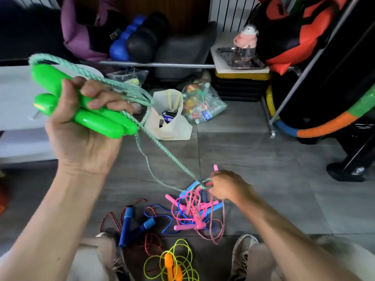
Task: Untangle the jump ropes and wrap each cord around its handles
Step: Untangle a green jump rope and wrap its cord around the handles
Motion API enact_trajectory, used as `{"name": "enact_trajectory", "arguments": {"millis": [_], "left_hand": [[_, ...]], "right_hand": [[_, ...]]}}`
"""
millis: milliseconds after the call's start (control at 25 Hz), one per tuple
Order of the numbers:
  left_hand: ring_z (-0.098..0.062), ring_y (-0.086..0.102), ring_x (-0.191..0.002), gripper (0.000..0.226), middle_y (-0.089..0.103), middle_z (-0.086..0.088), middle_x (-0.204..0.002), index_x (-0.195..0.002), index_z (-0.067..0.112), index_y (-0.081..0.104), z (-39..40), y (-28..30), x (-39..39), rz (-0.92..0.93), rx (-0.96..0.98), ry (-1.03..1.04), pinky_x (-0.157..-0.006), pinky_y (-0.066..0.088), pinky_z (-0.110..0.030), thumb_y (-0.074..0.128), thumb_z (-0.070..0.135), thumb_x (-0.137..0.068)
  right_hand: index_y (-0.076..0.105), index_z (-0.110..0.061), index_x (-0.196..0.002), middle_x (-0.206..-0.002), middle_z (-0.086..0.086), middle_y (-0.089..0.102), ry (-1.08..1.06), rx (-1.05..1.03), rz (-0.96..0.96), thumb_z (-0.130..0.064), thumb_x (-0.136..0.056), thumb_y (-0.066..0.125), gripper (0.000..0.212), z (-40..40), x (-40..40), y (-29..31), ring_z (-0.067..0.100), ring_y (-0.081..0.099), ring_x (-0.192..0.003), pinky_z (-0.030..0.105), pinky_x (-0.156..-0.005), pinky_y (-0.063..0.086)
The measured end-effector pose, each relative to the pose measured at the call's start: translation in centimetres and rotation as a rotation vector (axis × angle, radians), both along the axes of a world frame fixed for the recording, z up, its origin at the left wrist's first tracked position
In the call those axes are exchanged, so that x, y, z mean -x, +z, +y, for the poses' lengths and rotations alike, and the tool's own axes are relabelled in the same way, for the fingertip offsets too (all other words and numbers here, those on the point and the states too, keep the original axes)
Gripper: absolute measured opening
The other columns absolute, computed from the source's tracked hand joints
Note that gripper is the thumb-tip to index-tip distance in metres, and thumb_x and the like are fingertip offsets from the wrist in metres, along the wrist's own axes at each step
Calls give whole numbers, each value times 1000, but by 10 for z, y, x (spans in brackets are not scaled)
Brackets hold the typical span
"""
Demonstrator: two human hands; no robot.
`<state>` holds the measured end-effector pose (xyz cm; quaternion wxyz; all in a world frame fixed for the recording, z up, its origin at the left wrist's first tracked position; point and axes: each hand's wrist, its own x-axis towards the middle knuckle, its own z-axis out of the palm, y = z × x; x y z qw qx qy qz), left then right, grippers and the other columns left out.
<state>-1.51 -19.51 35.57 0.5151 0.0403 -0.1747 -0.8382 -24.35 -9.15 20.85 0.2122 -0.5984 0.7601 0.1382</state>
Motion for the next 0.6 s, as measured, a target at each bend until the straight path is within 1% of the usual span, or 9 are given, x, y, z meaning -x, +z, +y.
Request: {"name": "enact_trajectory", "arguments": {"millis": [80,160,200,280,360,400,440,520,600], "left_hand": [[-25,56,-70,40,58,-13,-85,-95,11,47,-10,-3,-16,41,-70,-26,-75,42,-36,23,41,-105],[-25,60,-67,47,63,-13,-83,-90,9,53,-21,-8,-26,59,-91,-31,-71,48,-38,21,40,-105],[-21,61,-62,47,64,-9,-78,-84,9,58,-23,-12,-27,-16,-74,19,-65,50,-33,26,35,-106],[-9,52,-53,33,60,2,-69,-77,17,58,-24,-13,-32,-461,-38,210,-54,44,-22,38,22,-102],[-7,45,-52,21,60,5,-68,-81,23,60,-21,-18,-25,-871,0,220,-52,38,-20,48,19,-97],[-8,45,-52,19,63,3,-71,-82,23,66,-17,-21,-19,-994,25,169,-52,39,-20,52,19,-95],[-8,47,-52,16,66,1,-76,-86,21,69,-11,-26,-11,-1073,60,131,-52,40,-20,56,17,-93],[-4,53,-50,12,71,-3,-86,-98,13,69,4,-32,7,-1181,160,115,-47,42,-18,62,8,-90],[-1,51,-47,12,74,-1,-83,-94,9,69,18,-39,23,-1272,270,99,-46,41,-16,64,1,-87]], "right_hand": [[60,-4,-123,-120,16,66,-39,19,77,-12,-92,53,32,5,7,2,32,64,-110,35,-88,52],[65,-3,-114,-115,18,68,-125,69,61,-17,-93,55,28,2,22,17,33,65,-107,33,-82,52],[67,-2,-108,-111,20,68,-177,116,25,-19,-94,55,26,-1,33,25,34,66,-104,32,-79,51],[70,-4,-91,-97,19,69,-259,248,-115,-22,-96,52,25,-7,46,38,33,65,-95,32,-70,44],[68,-16,-72,-66,3,62,-331,392,-443,-21,-97,54,29,-9,45,46,24,60,-71,34,-64,41],[66,-17,-69,-58,-3,57,-353,445,-661,-20,-98,55,31,-10,39,53,19,55,-63,36,-64,45],[66,-16,-70,-58,-2,56,-357,497,-863,-19,-98,56,30,-9,32,62,16,52,-60,39,-64,46],[64,-15,-65,-64,4,56,-347,600,-1204,-16,-93,59,29,-8,20,82,15,49,-58,32,-62,45],[62,-15,-57,-59,3,51,-383,628,-1558,-16,-83,56,27,-6,13,101,16,44,-52,27,-58,47]]}}
